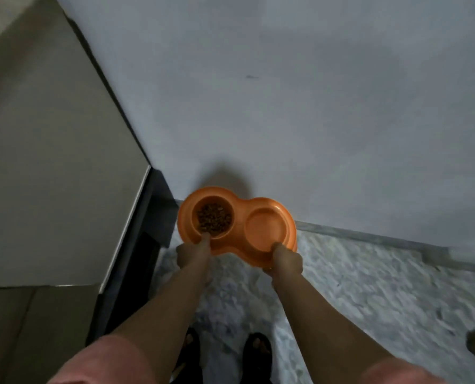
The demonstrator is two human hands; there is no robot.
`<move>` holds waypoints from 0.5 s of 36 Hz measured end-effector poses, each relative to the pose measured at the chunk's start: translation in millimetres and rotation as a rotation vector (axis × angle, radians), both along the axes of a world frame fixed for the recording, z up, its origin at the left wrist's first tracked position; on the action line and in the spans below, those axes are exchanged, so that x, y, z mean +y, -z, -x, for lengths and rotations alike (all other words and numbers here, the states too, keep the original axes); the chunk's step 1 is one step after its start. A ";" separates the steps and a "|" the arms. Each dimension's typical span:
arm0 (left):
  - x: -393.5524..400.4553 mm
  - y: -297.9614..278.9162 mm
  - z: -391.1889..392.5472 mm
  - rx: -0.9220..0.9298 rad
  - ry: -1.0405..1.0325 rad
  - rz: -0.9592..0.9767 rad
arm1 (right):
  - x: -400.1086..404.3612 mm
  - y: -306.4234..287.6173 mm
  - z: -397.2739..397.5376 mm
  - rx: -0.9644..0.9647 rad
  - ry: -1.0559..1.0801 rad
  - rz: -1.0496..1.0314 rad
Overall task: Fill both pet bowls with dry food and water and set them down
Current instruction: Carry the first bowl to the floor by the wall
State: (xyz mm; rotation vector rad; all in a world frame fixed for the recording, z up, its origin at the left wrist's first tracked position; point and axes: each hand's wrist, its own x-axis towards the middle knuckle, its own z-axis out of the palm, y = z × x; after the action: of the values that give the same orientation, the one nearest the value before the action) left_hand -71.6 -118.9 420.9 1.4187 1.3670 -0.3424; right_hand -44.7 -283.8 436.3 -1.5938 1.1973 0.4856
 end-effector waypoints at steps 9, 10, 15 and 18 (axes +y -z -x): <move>8.6 175.6 -34.5 0.032 -0.125 -0.074 | 30.3 183.4 -40.7 -0.006 -0.127 0.067; 12.5 196.6 -35.8 0.032 -0.133 -0.081 | 33.6 204.0 -44.3 0.016 -0.124 0.060; 33.2 287.1 -36.2 -0.025 -0.112 -0.078 | 52.6 290.2 -53.8 0.089 -0.153 0.040; 47.2 332.9 -39.2 -0.069 -0.151 -0.042 | 61.1 347.7 -60.0 0.074 -0.276 0.069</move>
State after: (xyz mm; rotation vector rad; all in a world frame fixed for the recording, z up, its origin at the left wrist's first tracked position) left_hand -32.5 -71.7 88.0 1.3397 1.4216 -0.1655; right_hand 15.3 -222.7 88.6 -1.8250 1.0617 0.6916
